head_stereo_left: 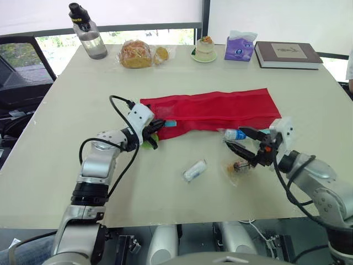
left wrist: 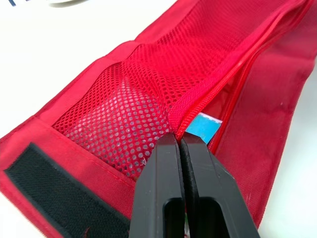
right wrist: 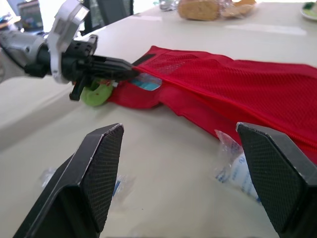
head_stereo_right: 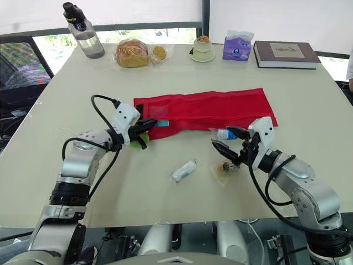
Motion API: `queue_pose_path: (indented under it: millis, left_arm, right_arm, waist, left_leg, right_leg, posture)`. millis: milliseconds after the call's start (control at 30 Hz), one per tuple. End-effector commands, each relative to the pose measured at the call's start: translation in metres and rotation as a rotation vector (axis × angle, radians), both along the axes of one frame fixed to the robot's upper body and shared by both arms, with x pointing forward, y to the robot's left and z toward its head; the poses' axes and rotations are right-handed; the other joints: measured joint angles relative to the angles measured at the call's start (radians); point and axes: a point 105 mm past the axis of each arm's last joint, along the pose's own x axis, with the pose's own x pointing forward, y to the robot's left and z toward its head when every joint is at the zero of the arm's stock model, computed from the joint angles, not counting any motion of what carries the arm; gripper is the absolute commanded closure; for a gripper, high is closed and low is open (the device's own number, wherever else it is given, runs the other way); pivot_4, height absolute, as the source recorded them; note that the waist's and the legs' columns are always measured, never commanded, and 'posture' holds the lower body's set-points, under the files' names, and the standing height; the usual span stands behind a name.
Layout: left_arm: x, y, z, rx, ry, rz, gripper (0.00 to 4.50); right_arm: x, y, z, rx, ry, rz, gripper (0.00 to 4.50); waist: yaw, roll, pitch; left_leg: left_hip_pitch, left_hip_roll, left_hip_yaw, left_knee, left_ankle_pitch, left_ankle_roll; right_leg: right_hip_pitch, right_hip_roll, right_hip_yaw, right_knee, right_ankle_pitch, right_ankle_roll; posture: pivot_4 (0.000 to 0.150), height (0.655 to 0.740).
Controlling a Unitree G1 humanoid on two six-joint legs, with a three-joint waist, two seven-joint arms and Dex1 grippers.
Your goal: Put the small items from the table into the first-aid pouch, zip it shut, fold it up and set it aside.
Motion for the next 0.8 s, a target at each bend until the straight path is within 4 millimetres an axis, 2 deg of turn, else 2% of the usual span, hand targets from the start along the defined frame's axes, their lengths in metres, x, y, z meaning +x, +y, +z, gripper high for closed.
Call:
queue_pose_path:
  millis: [33,367,567,600,667,767,800]
  left_arm:
    - [0.001,0.009,0.015,-0.059,-0.01,-0.02,4.5]
    - [0.006,0.03,0.017,-0.084,0.075,-0.076,4.5]
    - [0.008,0.029,0.015,-0.071,0.103,-0.122,4.5]
    - [0.008,0.028,0.016,-0.072,0.102,-0.126,3.9]
    - [0.008,0.027,0.017,-0.071,0.099,-0.129,3.23]
    - [0.007,0.027,0.017,-0.059,0.097,-0.138,1.66]
    - [0.007,0.028,0.018,-0.055,0.094,-0.136,1.32]
  right_arm:
    - [-0.006,0.003,0.014,-0.021,-0.111,0.021,0.63]
    - [-0.008,-0.009,0.014,-0.054,-0.176,-0.048,0.63]
    - [-0.012,-0.014,0.018,-0.051,-0.191,-0.074,0.63]
    - [-0.013,-0.014,0.018,-0.051,-0.19,-0.076,0.55]
    - [-0.015,-0.016,0.018,-0.048,-0.19,-0.08,0.55]
    - [-0.019,-0.019,0.019,-0.044,-0.193,-0.083,0.55]
    - [-0.02,-0.02,0.02,-0.043,-0.195,-0.084,0.55]
  waist:
    - [0.001,0.0,0.0]
    - [0.005,0.0,0.0]
    - [0.006,-0.001,0.0]
    - [0.007,-0.001,0.0]
    - [0.007,-0.001,0.0]
    - [0.008,-0.001,0.0]
    - [0.008,-0.001,0.0]
  left_leg:
    - [0.0,0.0,0.0,0.0,0.0,0.0]
    - [0.0,0.0,0.0,0.0,0.0,0.0]
    - [0.0,0.0,0.0,0.001,0.0,0.0]
    - [0.0,0.0,0.0,0.001,0.0,0.0]
    - [0.0,0.0,0.0,0.001,0.0,0.0]
    - [0.0,0.0,0.0,0.001,0.0,0.0]
    - [0.0,0.0,0.0,0.001,0.0,0.0]
  right_leg:
    - [0.0,0.0,0.0,0.0,0.0,0.0]
    - [0.0,0.0,0.0,0.0,0.0,0.0]
    - [0.0,0.0,0.0,0.0,0.0,0.0]
    - [0.0,0.0,0.0,0.0,0.0,0.0]
    - [0.0,0.0,0.0,0.0,0.0,0.0]
    - [0.0,0.0,0.0,0.0,0.0,0.0]
    - [0.0,0.0,0.0,0.0,0.0,0.0]
  posture:
    - [0.15,0.74]
    - [0.15,0.74]
    - [0.15,0.74]
    - [0.15,0.74]
    - [0.15,0.74]
    - [0.15,0.74]
    - [0.15,0.74]
